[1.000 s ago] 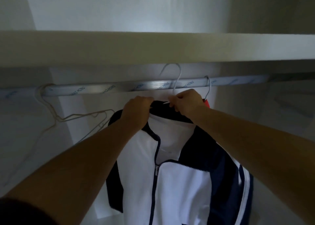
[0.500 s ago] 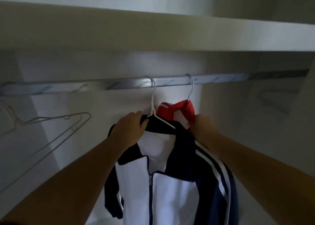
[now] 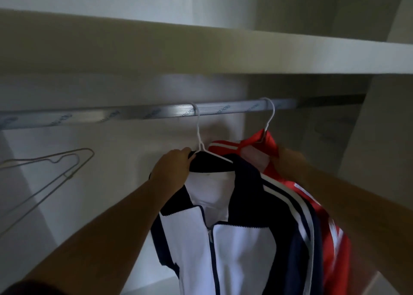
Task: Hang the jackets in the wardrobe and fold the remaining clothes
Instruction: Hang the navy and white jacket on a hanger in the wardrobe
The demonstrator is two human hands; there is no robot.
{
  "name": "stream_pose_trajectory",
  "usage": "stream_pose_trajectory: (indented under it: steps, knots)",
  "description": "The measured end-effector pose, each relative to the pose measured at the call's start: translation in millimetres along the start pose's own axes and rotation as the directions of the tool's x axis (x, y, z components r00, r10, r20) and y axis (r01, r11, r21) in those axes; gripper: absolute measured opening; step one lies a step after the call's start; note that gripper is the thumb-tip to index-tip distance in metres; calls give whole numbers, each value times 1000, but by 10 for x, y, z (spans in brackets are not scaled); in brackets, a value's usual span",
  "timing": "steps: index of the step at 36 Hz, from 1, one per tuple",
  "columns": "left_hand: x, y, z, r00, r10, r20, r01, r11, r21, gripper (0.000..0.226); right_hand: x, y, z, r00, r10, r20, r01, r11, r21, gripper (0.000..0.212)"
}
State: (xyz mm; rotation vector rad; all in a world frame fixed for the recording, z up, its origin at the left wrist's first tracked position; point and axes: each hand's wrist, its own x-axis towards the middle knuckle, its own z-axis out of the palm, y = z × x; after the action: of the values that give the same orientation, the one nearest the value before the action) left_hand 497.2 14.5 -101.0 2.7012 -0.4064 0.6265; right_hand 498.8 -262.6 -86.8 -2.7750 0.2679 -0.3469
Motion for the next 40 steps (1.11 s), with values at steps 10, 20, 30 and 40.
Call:
stream_pose_trajectory:
  steps: [10, 20, 30, 40]
  knots:
    - [98, 108, 68, 999, 31, 30, -25, 981, -190, 22, -696, -408, -134, 858, -493, -141, 503, 863, 40, 33]
    - [50, 38, -132, 881, -452, -135, 342, 809, -478, 18, -737, -304, 153, 788, -572, -229, 544, 820, -177, 30]
    - [210, -139, -313, 838, -539, 86, 493, 680, -543, 24, -693, -318, 139, 872, -443, -209, 490, 801, 343, 44]
    - [-456, -220, 193, 942, -324, -94, 275, 900, -339, 37, -1117, -294, 308, 690, -580, -433, 607, 789, -89, 45]
